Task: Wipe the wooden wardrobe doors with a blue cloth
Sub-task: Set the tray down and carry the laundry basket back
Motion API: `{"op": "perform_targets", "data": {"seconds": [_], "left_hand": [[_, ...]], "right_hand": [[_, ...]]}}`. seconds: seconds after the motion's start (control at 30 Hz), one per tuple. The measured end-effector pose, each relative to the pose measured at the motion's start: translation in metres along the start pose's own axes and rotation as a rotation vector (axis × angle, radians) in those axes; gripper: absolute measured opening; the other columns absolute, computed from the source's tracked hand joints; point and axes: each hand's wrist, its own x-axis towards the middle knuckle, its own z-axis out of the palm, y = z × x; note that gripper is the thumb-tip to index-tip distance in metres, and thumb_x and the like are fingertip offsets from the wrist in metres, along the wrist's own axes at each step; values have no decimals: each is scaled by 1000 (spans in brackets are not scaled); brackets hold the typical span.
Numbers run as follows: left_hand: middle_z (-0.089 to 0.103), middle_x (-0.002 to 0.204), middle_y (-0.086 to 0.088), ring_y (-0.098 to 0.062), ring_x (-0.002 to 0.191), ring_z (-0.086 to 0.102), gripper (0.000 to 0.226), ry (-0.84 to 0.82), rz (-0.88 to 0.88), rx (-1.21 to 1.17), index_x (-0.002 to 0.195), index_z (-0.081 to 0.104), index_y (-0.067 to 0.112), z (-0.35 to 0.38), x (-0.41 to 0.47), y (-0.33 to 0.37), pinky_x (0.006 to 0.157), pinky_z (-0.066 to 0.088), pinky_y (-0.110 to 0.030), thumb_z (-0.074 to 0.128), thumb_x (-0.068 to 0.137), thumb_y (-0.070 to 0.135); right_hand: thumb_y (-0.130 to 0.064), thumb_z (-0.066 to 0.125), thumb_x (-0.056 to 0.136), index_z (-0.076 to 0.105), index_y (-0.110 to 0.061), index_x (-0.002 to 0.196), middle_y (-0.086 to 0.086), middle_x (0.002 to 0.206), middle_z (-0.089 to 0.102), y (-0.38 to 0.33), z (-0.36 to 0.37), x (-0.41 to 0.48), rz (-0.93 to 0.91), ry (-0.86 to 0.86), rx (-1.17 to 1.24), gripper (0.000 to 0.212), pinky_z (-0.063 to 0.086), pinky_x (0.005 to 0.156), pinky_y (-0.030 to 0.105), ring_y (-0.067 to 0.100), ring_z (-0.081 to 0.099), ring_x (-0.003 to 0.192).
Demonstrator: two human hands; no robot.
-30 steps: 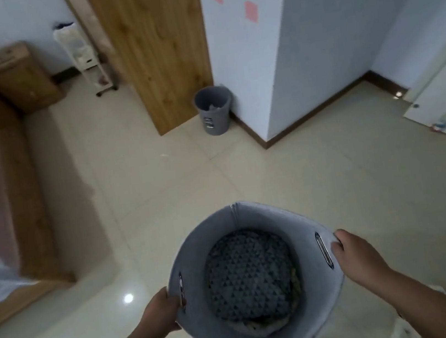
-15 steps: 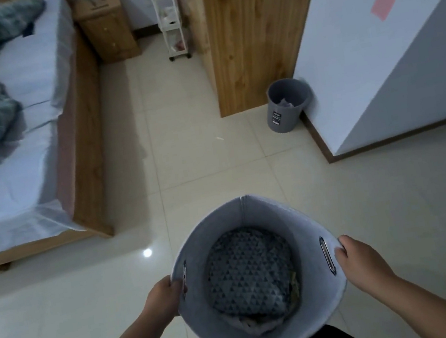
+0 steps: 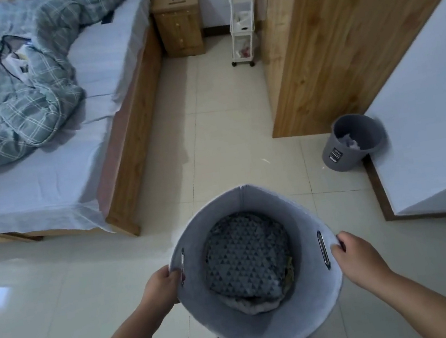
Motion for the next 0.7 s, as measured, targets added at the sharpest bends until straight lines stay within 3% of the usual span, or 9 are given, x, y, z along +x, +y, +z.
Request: {"op": "perform_targets", "data": {"seconds": [0.27,0.5,0.7], "left_hand": [[75,86,-18,-24,71,62,34,-67,46,59,86,72,5,-59,119,79,65,50,-35,46,97,24],[67,66,-2,-21,66,61,34,-59,44,40,81,72,4,-103,201,169,63,48,-31,50,98,23],[68,70,0,-18,67,62,36,2,65,158,76,68,13,-114,267,249,62,45,-30,49,101,30]], "right_hand": [[-14,49,94,35,-14,67,3,60,43,-119,-10,115,14,27,-23,31,29,53,33,19,38,54],[-17,51,93,35,-15,67,4,61,47,-197,-44,200,6,38,-58,31,26,51,33,20,41,56],[-17,53,94,37,-14,67,4,60,49,-236,-56,299,1,17,-36,32,27,50,32,20,41,54]]}}
